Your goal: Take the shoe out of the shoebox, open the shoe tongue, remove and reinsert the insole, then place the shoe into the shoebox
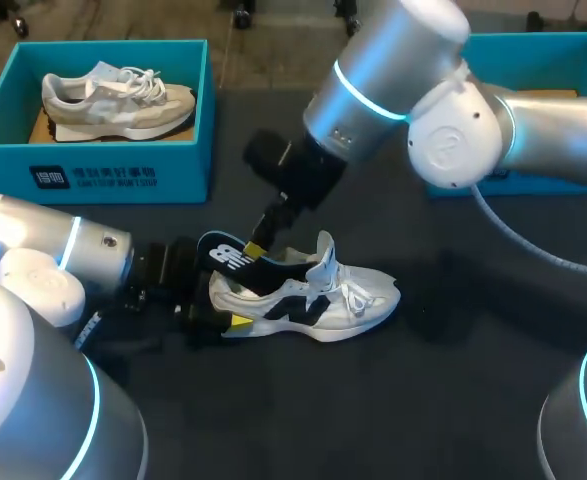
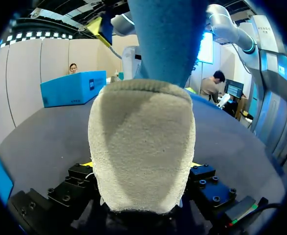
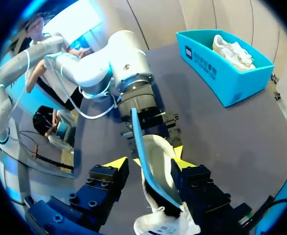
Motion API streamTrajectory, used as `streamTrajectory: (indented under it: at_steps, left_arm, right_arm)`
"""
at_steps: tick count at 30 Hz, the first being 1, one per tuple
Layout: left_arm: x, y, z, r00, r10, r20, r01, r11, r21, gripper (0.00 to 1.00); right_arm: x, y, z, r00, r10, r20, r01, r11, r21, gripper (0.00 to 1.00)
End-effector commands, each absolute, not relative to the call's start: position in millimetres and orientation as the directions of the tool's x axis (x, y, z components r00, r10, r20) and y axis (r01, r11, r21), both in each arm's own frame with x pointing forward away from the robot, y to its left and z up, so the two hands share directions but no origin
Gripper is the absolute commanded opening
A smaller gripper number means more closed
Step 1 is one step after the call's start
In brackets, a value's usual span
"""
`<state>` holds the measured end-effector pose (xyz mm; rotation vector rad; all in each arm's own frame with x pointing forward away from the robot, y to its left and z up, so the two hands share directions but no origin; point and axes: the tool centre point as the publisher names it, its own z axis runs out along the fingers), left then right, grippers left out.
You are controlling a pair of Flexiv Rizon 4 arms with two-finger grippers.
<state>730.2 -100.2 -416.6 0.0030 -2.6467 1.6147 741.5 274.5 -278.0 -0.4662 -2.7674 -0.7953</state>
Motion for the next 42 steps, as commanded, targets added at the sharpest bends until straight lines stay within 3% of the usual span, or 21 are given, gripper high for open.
streamTrajectory:
  at_steps: [1,18,20,21,22,36,42]
  left_arm:
    - [731.1,-100.9,-418.6,-0.999,0.019,0.037,-0.024,0.46,-0.888,0.0]
    - [731.1,-100.9,-418.6,-0.999,0.019,0.037,-0.024,0.46,-0.888,0.0]
    - [731.1,-100.9,-418.6,-0.999,0.019,0.037,-0.024,0.46,-0.888,0.0]
    - [731.1,-100.9,-418.6,-0.999,0.019,0.037,-0.024,0.46,-0.888,0.0]
    - [731.1,-100.9,-418.6,-0.999,0.019,0.037,-0.024,0.46,-0.888,0.0]
    - [731.1,-100.9,-418.6,-0.999,0.019,0.037,-0.024,0.46,-0.888,0.0]
    - [731.1,-100.9,-418.6,-0.999,0.019,0.037,-0.024,0.46,-0.888,0.0]
  right_arm:
    - [732.2,275.9,-286.0,-0.922,0.247,0.298,0.373,0.77,0.517,0.55]
    - [727.1,295.0,-311.8,-0.916,0.231,0.328,0.384,0.743,0.548,0.44]
    - [726.6,296.5,-312.9,-0.916,0.227,0.331,0.383,0.744,0.547,0.26]
    - [726.4,296.9,-312.8,-0.916,0.227,0.331,0.382,0.745,0.547,0.06]
    - [726.4,296.9,-312.5,-0.916,0.227,0.33,0.382,0.745,0.547,0.0]
    - [757.1,310.6,-256.4,-0.925,0.258,0.278,0.378,0.692,0.615,0.0]
    - [784.7,319.3,-225.3,-0.907,0.298,0.296,0.419,0.574,0.704,0.0]
